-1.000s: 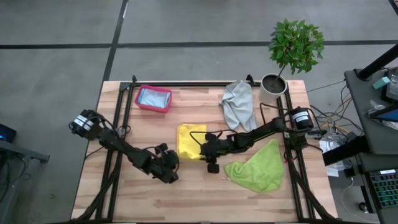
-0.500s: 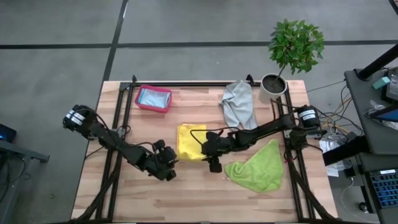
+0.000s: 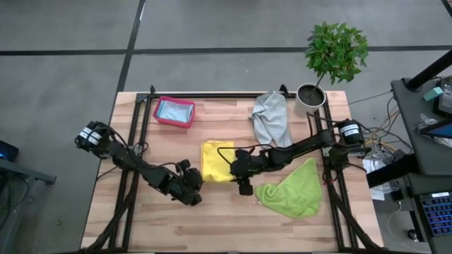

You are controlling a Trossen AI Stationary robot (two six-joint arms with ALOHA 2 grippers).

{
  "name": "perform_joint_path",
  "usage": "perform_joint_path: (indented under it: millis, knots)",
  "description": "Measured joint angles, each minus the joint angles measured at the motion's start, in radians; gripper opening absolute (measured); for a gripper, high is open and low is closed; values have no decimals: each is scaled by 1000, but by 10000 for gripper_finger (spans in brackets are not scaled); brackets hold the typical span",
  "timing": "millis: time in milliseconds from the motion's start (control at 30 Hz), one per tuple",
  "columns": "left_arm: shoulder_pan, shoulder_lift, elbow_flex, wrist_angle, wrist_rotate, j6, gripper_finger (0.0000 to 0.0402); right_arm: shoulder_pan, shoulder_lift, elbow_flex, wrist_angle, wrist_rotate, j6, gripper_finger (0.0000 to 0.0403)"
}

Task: Fold microfiber towels
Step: Fold the yellow microfiber cloth

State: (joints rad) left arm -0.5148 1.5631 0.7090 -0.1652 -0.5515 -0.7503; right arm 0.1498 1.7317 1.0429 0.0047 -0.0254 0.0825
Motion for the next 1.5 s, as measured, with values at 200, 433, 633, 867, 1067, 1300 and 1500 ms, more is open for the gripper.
perform_joint_path:
  millis: [200,433,633,867,1067,1300,1500]
  knots:
    - [0,29,-2,-3,66,5,9,-22,0,-1,2,2,-25,156]
    - [3,68,-2,1,82,4,2,-86,0,-1,24,0,-61,153]
    - [3,75,-2,4,79,5,1,-166,32,-1,171,2,-136,148]
    - [3,71,-2,0,84,5,1,-248,143,0,372,-1,-122,89]
    - [3,71,-2,-6,91,4,1,-289,200,14,371,-5,-81,17]
    - [3,41,0,-90,142,-54,1,-327,214,14,329,-2,-81,9]
    - [9,-27,-3,-164,158,-55,1,-329,203,14,321,-1,-101,9]
